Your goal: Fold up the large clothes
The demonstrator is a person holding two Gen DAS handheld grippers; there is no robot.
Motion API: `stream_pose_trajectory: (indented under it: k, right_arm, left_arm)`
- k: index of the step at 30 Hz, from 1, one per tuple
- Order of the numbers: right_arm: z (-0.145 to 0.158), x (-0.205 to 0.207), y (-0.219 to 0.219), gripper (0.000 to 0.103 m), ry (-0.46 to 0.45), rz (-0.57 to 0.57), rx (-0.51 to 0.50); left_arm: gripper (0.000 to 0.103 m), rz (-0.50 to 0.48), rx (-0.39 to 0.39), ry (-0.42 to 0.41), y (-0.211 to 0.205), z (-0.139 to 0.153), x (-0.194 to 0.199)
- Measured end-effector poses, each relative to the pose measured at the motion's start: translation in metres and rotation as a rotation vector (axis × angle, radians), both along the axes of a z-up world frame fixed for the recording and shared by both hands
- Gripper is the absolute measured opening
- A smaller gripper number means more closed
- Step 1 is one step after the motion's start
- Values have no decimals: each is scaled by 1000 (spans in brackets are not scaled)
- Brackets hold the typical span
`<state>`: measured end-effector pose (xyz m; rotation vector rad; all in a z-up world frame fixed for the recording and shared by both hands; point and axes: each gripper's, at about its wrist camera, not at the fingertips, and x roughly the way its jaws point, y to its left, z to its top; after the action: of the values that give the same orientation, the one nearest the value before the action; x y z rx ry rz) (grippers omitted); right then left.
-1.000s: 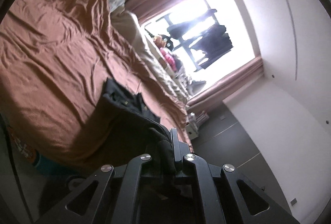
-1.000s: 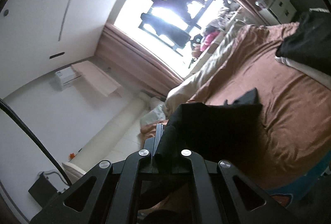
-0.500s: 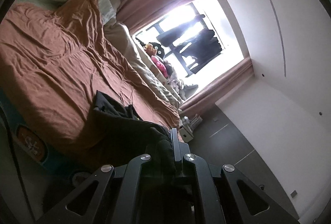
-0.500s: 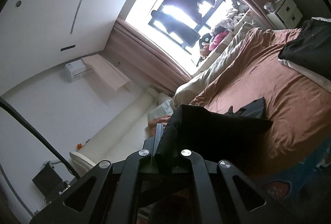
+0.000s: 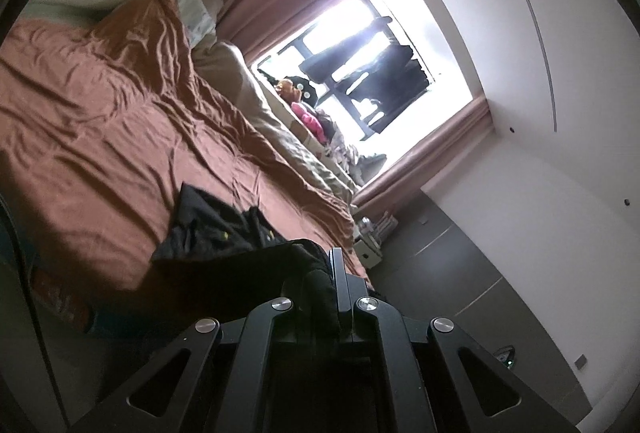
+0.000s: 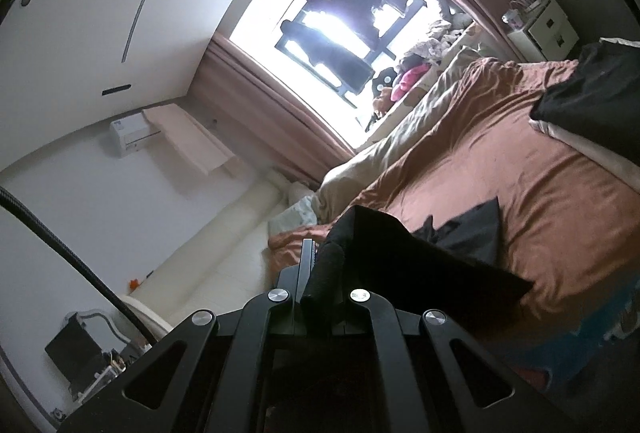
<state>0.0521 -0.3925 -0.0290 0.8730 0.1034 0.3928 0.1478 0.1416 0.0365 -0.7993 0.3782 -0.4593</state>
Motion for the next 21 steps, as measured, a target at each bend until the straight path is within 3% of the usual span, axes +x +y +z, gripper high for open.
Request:
stream_pose_trajectory:
  k: [12,21]
  right_arm:
    - [40,125,-14,0,14,-60,-52]
    - [44,213,-14,0,90,-93,-72]
  left_arm:
    - [5,22,101,-7,-9,48,137]
    - [5,12,162,52,-21,34,241]
